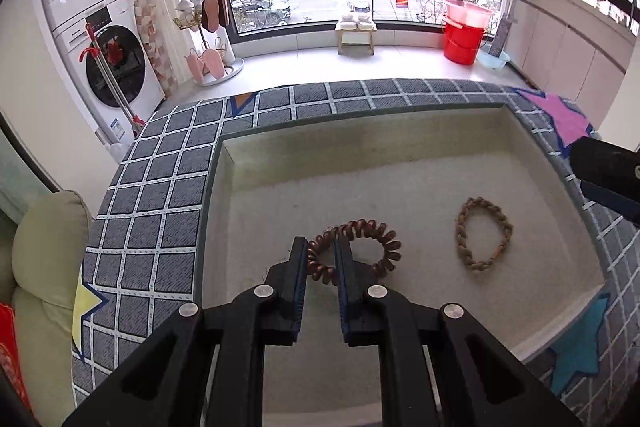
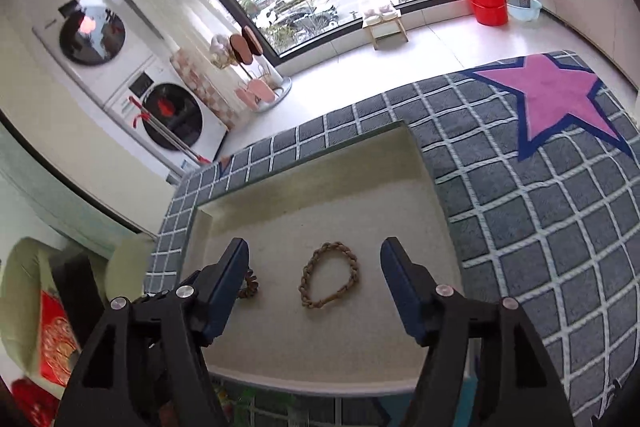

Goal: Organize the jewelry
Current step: 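Open the right tool over the tray while the left tool releases its bracelet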

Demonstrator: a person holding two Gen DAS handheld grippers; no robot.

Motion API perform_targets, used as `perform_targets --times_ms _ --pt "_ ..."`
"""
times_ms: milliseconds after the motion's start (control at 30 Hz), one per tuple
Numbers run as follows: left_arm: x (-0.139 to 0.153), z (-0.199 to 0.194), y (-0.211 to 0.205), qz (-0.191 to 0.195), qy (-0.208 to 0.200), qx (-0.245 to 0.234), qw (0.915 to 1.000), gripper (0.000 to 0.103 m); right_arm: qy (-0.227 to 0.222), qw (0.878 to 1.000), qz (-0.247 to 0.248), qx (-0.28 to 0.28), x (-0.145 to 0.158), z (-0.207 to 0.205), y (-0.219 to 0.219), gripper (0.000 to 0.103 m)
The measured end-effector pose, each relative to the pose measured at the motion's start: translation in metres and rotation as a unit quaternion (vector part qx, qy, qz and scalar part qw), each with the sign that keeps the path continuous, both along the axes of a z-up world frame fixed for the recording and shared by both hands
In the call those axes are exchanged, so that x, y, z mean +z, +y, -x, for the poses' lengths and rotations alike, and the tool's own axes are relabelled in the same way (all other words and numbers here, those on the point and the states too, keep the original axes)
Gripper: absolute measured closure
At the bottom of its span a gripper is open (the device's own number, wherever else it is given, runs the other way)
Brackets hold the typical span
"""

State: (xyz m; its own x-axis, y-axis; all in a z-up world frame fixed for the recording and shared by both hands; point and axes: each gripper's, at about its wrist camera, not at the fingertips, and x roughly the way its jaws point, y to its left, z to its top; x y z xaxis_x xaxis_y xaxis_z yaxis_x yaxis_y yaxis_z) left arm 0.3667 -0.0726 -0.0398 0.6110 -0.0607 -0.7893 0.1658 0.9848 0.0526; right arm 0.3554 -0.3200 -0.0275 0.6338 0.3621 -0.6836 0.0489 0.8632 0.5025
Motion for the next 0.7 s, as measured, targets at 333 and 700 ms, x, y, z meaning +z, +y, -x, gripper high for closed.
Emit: perform_targets --times_ms 333,700 --pt "0.027 0.016 0.0 -0.003 -0.052 0.007 0.9986 0.0 -0.005 1.0 -0.009 -0.001 0.012 0.018 -0.012 0.023" --pt "0.042 0.053 0.013 0.006 -0.058 0.003 0.9983 0.0 -0.058 0.998 0.025 -0.009 0.033 0.053 -0.008 0.0"
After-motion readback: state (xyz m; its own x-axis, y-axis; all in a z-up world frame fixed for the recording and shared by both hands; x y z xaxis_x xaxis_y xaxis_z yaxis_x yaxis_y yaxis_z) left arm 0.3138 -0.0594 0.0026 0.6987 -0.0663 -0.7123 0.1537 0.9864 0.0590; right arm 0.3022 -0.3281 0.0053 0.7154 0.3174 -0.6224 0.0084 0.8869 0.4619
